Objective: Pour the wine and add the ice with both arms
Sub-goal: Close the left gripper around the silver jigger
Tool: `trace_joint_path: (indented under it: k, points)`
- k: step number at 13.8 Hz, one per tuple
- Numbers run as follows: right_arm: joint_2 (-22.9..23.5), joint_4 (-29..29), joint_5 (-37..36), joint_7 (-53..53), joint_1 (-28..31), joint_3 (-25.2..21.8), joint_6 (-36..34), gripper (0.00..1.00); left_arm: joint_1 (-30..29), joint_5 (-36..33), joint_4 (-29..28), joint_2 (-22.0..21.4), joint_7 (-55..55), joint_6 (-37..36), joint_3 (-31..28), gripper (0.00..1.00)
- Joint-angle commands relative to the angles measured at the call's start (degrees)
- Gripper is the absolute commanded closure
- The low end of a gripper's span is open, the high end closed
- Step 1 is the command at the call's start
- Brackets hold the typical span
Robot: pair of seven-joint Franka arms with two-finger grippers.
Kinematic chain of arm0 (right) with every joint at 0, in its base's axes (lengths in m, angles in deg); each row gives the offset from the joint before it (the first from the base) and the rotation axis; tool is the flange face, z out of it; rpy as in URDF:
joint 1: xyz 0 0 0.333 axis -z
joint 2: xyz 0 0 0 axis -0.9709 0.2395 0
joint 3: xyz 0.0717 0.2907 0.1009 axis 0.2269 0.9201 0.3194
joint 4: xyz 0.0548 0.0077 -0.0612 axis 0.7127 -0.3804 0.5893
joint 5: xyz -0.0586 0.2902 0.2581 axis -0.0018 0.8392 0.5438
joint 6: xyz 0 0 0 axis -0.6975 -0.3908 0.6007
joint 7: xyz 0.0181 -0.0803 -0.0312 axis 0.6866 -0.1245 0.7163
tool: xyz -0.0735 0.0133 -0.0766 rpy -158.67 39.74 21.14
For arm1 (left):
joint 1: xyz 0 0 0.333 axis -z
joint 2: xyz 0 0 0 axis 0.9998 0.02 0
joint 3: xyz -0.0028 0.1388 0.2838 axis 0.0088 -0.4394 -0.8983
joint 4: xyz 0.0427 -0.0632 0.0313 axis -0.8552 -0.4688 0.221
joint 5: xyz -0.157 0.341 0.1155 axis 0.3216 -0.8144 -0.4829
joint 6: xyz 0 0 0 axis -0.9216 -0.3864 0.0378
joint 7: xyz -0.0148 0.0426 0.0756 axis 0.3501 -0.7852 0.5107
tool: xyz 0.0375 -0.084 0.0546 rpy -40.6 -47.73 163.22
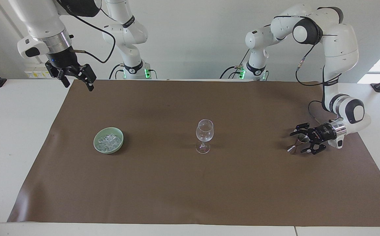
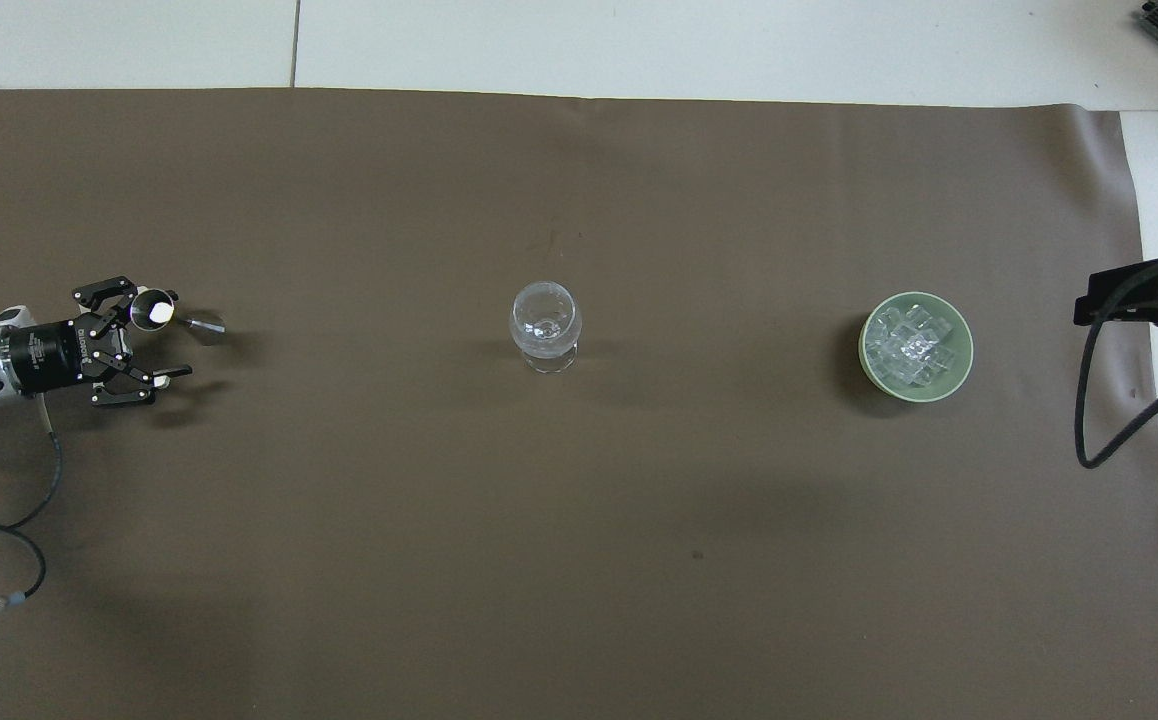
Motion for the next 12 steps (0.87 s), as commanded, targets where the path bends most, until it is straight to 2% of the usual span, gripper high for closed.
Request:
trace_joint_path:
  k: [1,7,10,12]
  points:
    - [-0.4,-0.5,1.5,0.6,0.5,0.3,0.0,0.00,0.4,1.2,-1.6,-0.8,0.8,-0.5,-0.5,0.00]
    - [-0.4,-0.5,1.5,0.6,0.5,0.3,0.0,0.00,1.0,3.5,-3.7,-1.1,1.1,0.5,-0.4,0.00]
    - [-0.4,-0.5,1.5,0.6,0.5,0.3,0.0,0.00,1.0,4.3,-3.9,-1.1,1.1,0.4,-0.4,0.12]
    - [-0.4,-0.6,1.5,0.6,0.5,0.3,0.0,0.00,1.0,5.3,-4.8,-1.2,1.1,0.2,-0.4,0.30]
